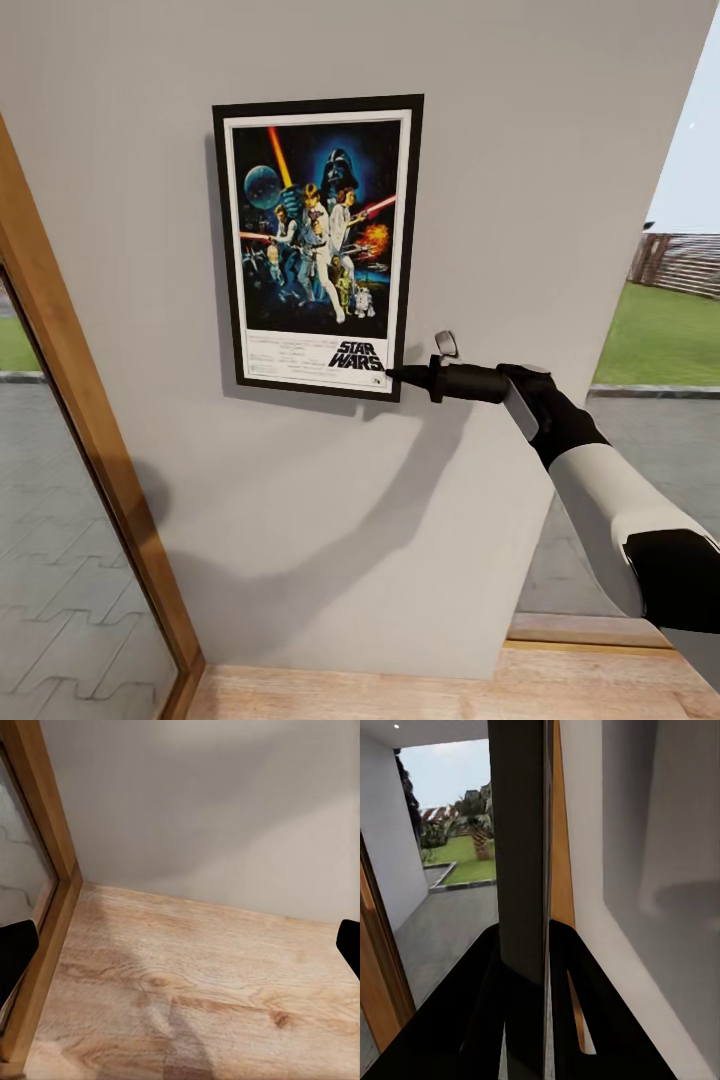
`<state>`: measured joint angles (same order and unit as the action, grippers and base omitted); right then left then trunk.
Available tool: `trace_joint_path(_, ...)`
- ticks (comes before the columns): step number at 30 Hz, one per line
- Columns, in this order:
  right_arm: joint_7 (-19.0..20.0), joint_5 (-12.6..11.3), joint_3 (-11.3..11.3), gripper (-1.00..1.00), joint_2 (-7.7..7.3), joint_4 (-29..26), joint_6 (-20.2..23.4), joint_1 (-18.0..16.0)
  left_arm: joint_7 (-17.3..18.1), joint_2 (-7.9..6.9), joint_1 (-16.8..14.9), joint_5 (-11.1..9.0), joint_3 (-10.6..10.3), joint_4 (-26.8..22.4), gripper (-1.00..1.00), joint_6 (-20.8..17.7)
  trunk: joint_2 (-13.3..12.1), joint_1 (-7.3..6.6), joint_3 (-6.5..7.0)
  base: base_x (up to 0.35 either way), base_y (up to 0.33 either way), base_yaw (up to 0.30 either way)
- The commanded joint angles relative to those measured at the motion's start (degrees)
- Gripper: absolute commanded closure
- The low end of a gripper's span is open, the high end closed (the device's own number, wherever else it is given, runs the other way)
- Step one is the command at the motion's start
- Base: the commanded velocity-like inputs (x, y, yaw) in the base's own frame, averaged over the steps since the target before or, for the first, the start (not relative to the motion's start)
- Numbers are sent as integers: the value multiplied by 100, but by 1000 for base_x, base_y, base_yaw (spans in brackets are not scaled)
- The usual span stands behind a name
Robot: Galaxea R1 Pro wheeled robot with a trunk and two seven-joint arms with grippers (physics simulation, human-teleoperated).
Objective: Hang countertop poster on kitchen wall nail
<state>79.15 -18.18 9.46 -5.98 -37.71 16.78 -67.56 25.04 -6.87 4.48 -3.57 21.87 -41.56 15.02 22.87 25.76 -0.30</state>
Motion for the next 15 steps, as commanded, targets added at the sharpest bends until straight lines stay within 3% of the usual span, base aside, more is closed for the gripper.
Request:
trace_joint_path(1,13,-62,31,100,-8,2,80,-3,43,1,1,-36,10,-2,-100,-8,5,3,-3,0,0,0)
trace_joint_path(15,12,-57,30,100,-10,7,87,-3,42,1,1,-34,10,-2,-100,-8,5,3,-3,0,0,0)
